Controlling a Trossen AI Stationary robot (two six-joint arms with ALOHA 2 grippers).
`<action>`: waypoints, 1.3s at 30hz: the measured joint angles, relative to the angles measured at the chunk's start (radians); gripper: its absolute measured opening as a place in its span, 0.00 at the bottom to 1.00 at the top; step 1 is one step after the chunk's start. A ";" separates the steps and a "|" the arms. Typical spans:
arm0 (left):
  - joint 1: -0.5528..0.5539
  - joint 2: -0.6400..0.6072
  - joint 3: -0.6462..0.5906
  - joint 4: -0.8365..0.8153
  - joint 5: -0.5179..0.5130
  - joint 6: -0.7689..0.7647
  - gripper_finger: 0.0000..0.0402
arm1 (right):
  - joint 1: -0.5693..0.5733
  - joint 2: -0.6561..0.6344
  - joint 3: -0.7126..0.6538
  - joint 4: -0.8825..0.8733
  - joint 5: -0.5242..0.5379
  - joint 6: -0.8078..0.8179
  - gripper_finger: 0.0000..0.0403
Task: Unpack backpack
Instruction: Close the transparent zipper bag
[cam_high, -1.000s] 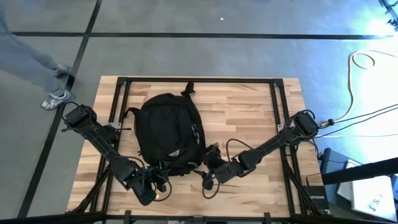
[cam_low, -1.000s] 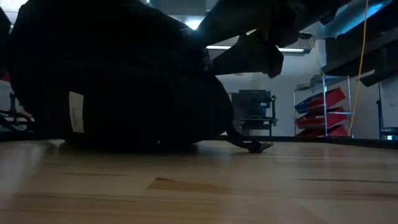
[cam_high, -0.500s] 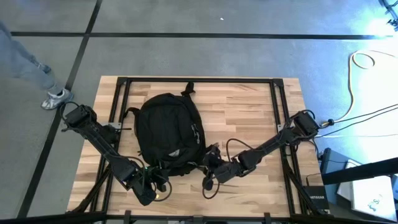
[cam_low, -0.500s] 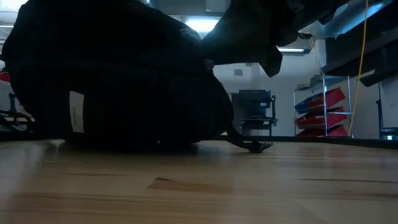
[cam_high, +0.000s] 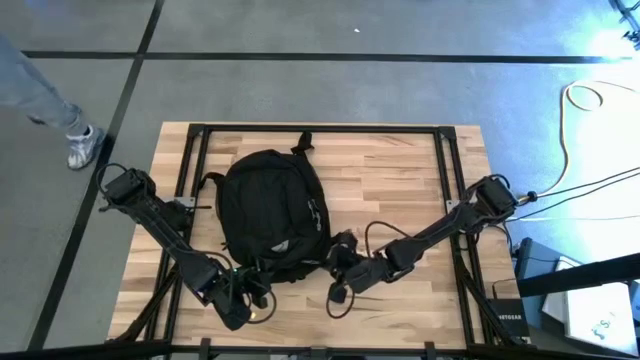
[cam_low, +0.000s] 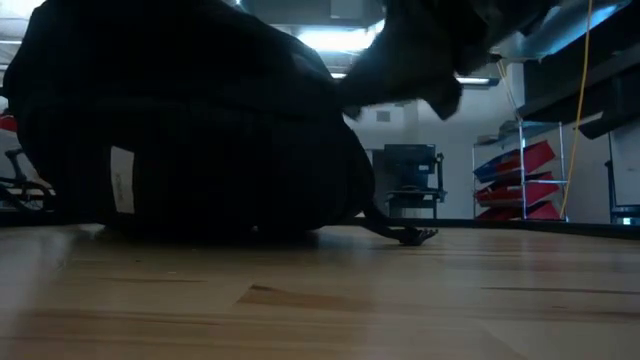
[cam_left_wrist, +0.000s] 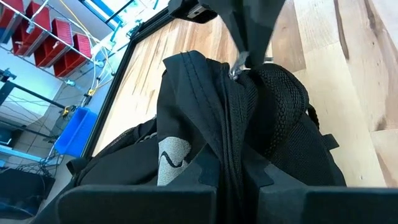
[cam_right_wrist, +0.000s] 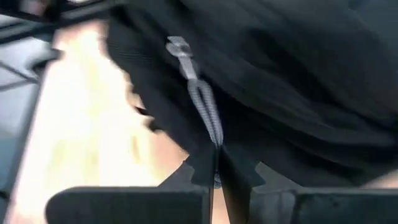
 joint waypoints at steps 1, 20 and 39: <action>0.000 0.001 0.000 0.000 0.001 0.003 0.00 | 0.000 -0.007 0.000 -0.041 0.018 0.025 0.00; 0.000 0.002 -0.001 0.041 0.033 0.071 0.00 | -0.015 -0.059 -0.083 -0.392 0.144 0.256 0.00; -0.145 -0.108 -0.001 0.071 0.259 0.198 0.00 | -0.078 -0.058 -0.109 -0.378 0.121 0.247 0.00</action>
